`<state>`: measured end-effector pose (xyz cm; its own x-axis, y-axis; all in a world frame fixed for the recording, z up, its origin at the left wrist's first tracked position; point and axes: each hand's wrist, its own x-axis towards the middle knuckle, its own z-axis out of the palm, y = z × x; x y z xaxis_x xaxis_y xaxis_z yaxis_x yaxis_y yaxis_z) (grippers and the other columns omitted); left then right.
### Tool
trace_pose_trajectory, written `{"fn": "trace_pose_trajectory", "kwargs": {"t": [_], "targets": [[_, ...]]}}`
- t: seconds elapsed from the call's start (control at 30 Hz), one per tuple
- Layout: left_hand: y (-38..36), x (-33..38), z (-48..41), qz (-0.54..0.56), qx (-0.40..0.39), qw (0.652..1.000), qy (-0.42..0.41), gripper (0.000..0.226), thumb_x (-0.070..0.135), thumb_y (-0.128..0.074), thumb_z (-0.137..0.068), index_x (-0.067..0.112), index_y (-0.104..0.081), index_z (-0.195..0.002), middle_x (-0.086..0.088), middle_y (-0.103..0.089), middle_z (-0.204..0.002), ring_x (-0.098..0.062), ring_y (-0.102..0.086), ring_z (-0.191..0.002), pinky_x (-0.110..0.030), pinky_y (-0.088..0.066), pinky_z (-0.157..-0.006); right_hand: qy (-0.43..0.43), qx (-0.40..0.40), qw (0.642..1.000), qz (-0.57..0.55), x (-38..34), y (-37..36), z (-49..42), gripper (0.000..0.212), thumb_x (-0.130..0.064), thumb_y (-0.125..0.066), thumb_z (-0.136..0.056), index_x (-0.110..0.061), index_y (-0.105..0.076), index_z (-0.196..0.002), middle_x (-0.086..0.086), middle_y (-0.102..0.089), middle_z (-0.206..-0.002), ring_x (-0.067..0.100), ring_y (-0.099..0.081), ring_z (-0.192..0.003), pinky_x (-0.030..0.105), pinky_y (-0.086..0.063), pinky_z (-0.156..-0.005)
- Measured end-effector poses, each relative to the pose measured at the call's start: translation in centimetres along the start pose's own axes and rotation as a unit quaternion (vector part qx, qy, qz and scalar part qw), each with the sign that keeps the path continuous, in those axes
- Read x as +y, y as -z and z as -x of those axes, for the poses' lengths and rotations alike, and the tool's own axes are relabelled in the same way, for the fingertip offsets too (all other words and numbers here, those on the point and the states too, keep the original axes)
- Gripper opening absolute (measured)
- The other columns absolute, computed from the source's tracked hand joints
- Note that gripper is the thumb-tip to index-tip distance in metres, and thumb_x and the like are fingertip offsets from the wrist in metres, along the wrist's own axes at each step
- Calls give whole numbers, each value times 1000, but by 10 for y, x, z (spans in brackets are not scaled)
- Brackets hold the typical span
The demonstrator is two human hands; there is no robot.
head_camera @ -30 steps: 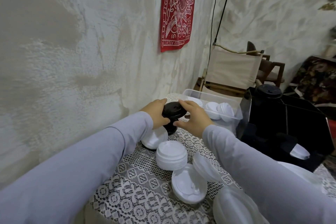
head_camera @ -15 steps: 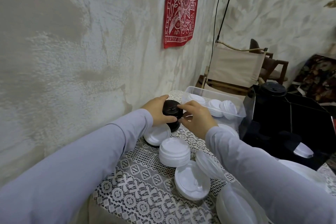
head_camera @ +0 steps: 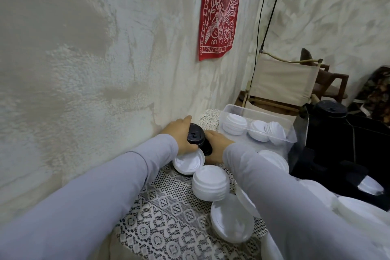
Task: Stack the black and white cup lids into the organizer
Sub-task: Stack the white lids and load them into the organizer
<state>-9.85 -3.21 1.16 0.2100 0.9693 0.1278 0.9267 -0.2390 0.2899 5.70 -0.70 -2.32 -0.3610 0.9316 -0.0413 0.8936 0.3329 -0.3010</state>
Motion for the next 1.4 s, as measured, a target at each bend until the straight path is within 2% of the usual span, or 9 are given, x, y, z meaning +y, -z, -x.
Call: {"fn": "trace_pose_trajectory", "kwargs": {"t": [0.13,0.33,0.6,0.8,0.93,1.07,1.2,1.3,1.4], "targets": [[-2,-2,-2,-1,-11,1000,4,87,36,-72,-74,13,-24,-143,-10,-49,-129,-28,-49,-117,-37,-43,-97,-24,22,999,-12,3,-1,-1,70,-47,-75,-65,-24,-46,-125,3,-51,-124,24,-51,-115,41,-43,-98],[-6,0,-5,7,-25,1000,0,92,39,-71,-75,17,-17,-147,-9,-46,-135,-28,-47,-121,-36,-42,-99,-67,63,996,-8,32,16,27,101,-41,-81,-66,-18,-23,-146,3,-31,-145,22,-37,-132,32,-33,-108],[-18,22,-6,39,-26,998,-39,97,39,-72,-73,21,-14,-148,-6,-45,-139,-25,-45,-124,-37,-40,-102,-94,104,988,-58,57,31,63,103,-49,-80,-66,-18,-23,-146,4,-29,-137,22,-41,-126,33,-34,-108],[-24,45,-3,31,-33,996,-74,96,38,-72,-71,25,-14,-147,-4,-48,-135,-27,-52,-116,-39,-45,-94,-122,170,965,-156,50,34,67,83,-46,-79,-68,-13,-38,-132,1,-33,-114,16,-47,-104,27,-38,-97],[-26,58,-3,49,-24,994,-99,97,35,-72,-73,24,-10,-147,-6,-53,-128,-28,-57,-107,-38,-48,-89,-175,168,953,-179,41,30,58,86,-57,-76,-66,-8,-41,-128,6,-37,-117,22,-49,-106,35,-43,-97],[-29,63,-3,38,-21,993,-110,102,36,-73,-72,29,-5,-147,-5,-50,-129,-28,-57,-104,-42,-49,-88,-226,129,947,-189,33,24,51,97,-68,-67,-64,-2,-39,-130,15,-46,-126,31,-56,-104,34,-47,-78],[-31,65,-4,30,-15,992,-120,101,35,-73,-72,27,-6,-147,-8,-46,-133,-30,-56,-107,-41,-48,-89,-231,110,940,-226,23,22,50,78,-56,-66,-75,-9,-37,-130,14,-28,-139,33,-54,-107,39,-55,-81],[-30,64,-5,22,-14,992,-123,98,34,-71,-74,25,-8,-148,-9,-44,-135,-30,-54,-111,-41,-47,-91,-214,73,922,-314,19,26,54,64,-51,-65,-75,-8,-50,-119,17,-51,-126,26,-61,-87,31,-55,-61],[-29,60,-5,10,-17,992,-123,96,35,-72,-74,22,-12,-147,-9,-43,-136,-29,-51,-116,-39,-44,-95,-222,45,877,-424,17,36,63,37,-33,-55,-89,-8,-55,-116,13,-62,-104,22,-57,-76,31,-49,-67]]}}
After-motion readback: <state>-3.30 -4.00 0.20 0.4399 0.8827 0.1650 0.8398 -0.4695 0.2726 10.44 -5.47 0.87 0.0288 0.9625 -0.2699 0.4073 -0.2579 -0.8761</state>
